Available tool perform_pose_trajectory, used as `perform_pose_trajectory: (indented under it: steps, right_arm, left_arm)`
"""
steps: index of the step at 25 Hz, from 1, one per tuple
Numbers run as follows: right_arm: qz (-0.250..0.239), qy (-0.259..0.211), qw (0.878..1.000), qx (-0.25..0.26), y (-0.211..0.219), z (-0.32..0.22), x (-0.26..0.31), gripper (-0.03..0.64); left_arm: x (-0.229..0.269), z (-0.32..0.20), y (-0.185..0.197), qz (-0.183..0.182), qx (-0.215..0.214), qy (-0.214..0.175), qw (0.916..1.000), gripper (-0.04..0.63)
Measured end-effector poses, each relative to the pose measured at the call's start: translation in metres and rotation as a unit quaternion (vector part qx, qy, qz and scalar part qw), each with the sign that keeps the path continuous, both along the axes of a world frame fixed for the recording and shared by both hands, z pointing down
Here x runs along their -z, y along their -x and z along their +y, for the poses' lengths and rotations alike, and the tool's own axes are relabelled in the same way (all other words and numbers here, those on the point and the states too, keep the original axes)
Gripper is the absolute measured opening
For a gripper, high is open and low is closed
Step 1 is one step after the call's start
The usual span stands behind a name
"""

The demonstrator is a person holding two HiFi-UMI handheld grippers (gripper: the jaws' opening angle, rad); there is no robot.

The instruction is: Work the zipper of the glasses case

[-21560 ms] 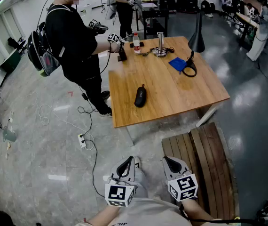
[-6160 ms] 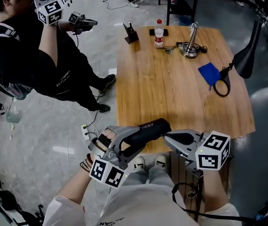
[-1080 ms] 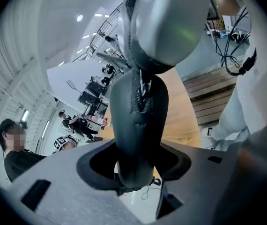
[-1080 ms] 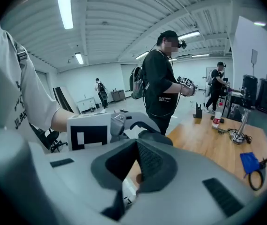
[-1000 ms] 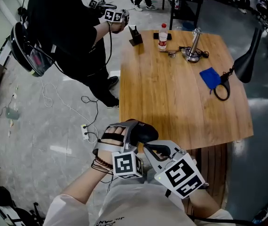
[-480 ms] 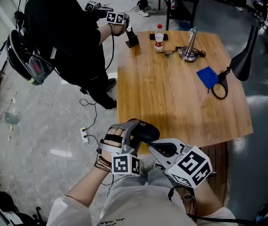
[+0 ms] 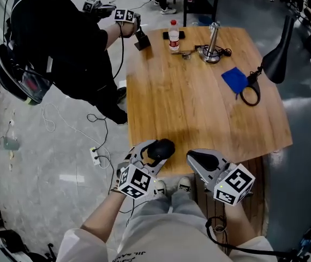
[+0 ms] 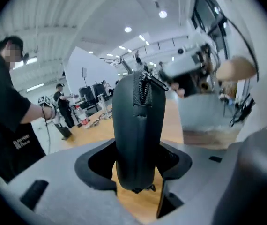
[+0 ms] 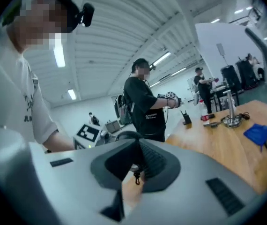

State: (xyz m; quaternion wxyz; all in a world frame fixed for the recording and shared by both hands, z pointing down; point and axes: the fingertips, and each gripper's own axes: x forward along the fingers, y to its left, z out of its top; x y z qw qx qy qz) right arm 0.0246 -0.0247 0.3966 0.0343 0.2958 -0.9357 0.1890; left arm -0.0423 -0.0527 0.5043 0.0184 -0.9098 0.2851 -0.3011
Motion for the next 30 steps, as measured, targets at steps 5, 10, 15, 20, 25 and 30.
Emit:
perform_pose_trajectory:
  steps: [5, 10, 15, 20, 25, 30]
  right_arm:
    - [0.025, -0.015, 0.998, 0.049, 0.027, 0.001, -0.015, 0.081]
    - [0.024, 0.006, 0.999, 0.033, 0.022, 0.000, -0.030, 0.081]
    - [0.004, 0.039, 0.999, 0.005, 0.016, -0.012, -0.057, 0.081]
    - [-0.002, 0.069, 0.998, -0.014, 0.006, -0.018, -0.083, 0.081]
    - [0.017, 0.090, 0.994, -0.056, -0.012, -0.047, -0.131, 0.081]
    - [0.025, 0.123, 0.991, -0.046, -0.001, -0.082, -0.178, 0.083]
  left_arm:
    - [0.010, 0.003, -0.016, 0.078, -0.017, 0.043, 0.9959, 0.238]
    - [-0.060, -0.048, 0.022, -0.140, 0.059, -0.055, 0.9868, 0.238]
    - [-0.113, -0.083, 0.020, -0.240, 0.065, -0.062, 0.9667, 0.239]
    - [-0.154, -0.094, 0.005, -0.195, 0.072, 0.019, 0.9779, 0.242]
    - [-0.171, -0.089, -0.008, -0.164, 0.073, 0.069, 0.9813, 0.244]
    - [-0.171, -0.090, -0.013, -0.155, 0.075, 0.062, 0.9830, 0.245]
